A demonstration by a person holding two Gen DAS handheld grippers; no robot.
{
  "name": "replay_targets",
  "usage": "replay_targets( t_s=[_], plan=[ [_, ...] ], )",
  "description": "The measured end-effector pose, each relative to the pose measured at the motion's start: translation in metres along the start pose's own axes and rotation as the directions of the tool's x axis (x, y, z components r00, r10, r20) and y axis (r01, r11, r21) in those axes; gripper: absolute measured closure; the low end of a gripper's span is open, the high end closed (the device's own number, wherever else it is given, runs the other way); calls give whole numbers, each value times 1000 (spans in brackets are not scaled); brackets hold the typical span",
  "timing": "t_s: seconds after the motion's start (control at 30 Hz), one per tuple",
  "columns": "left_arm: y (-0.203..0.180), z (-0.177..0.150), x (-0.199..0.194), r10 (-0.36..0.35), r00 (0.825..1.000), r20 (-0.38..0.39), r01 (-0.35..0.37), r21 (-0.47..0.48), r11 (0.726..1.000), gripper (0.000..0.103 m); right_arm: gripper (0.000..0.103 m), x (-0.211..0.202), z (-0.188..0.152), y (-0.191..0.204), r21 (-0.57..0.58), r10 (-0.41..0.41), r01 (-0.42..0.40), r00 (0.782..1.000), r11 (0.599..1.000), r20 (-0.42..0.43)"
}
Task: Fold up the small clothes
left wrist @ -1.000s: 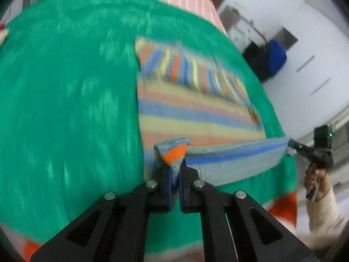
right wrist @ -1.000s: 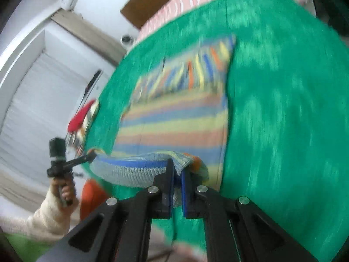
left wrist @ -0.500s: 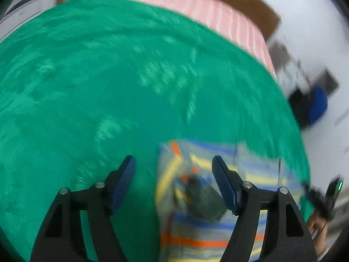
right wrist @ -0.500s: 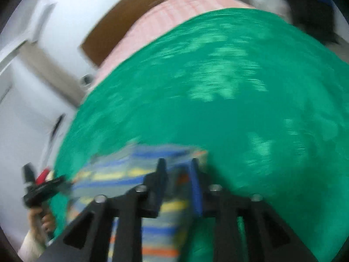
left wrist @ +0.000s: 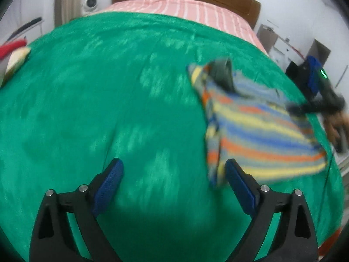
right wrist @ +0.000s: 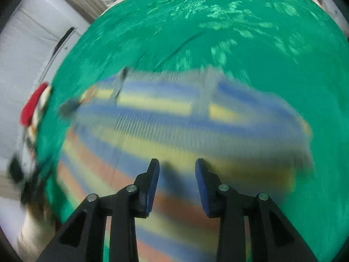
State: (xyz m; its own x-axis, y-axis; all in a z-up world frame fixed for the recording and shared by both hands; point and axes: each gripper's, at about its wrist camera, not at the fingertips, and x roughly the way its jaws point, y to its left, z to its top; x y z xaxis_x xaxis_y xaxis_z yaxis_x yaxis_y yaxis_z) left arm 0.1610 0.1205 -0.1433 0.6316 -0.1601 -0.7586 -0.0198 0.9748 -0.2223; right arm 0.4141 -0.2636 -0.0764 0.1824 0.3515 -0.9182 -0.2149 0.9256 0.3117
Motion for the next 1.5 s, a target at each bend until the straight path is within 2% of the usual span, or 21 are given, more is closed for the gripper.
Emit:
replay_targets(
  t_s=[0.07,0.1,0.17,0.27,0.33,0.43,0.47,0.53,0.57,0.63,0.7,0.77,0.9,1.0,1.1,1.13,1.17,1.23,1.37,1.43,1.5],
  plan=[
    [2,-15,-2,30,998,46,-31,21,999,7,68,-1,28,-7,95,-26,11,987,995,158],
    [2,-21,-4,40,997,70,-43,40,998,6,68,-13,36,-7,144,-15,-23,966,989,257],
    [1,-24,-4,33,995,91,-37,48,998,3,68,-35,39,7,152,24,-83,935,985,353],
    [1,-24,-1,25,996,91,-30,55,998,1,66,-40,29,62,11,80,-85,972,996,221],
    [2,-25,-1,19,995,102,-25,56,998,1,65,-18,14,109,-112,85,-82,996,990,21],
    [2,-26,-3,7,994,109,-12,49,999,1,65,38,3,161,-211,66,-113,974,971,-218],
    [2,-26,-4,0,994,112,-6,47,999,1,65,61,3,168,-240,40,-95,974,966,-225],
    [5,-32,-7,-17,993,120,13,40,999,1,65,80,21,185,-290,-8,-30,992,957,-128],
    [7,-32,-8,-29,992,124,25,34,999,1,65,86,38,193,-302,-37,29,999,953,-20],
    [11,-33,-9,-50,990,130,47,22,999,1,65,80,64,190,-226,-64,99,985,969,158],
    [11,-32,-8,-55,990,130,53,20,998,1,65,59,74,181,-148,-38,81,960,986,276],
    [10,-32,-7,-51,991,127,48,25,999,1,56,40,73,169,-112,21,12,958,994,284],
    [8,-31,-6,-48,991,122,45,29,999,1,54,25,37,146,-145,104,-91,991,985,90],
    [8,-31,-7,-46,991,123,42,30,999,1,54,18,-1,103,-173,44,-44,999,984,-4],
    [6,-31,-6,-37,992,124,33,35,999,1,56,-1,-37,28,-87,-121,124,992,988,36],
    [5,-32,-6,-32,992,125,28,37,999,1,56,-14,-48,1,-41,-182,185,980,982,79],
    [4,-32,-5,-27,992,126,22,40,999,1,55,-33,-62,-26,12,-279,280,952,960,128],
    [1,-33,-4,-16,992,127,10,46,999,1,53,-63,-87,-42,63,-332,326,922,943,197],
    [-5,-34,-2,16,992,125,-24,61,998,1,53,-107,-142,-9,-69,-112,140,946,988,305],
    [-8,-35,-1,37,992,121,-45,70,997,1,53,-101,-161,14,-154,-35,85,952,984,303],
    [-10,-36,-1,56,991,121,-65,75,995,1,53,-79,-183,24,-196,-22,79,960,977,278]
  ],
)
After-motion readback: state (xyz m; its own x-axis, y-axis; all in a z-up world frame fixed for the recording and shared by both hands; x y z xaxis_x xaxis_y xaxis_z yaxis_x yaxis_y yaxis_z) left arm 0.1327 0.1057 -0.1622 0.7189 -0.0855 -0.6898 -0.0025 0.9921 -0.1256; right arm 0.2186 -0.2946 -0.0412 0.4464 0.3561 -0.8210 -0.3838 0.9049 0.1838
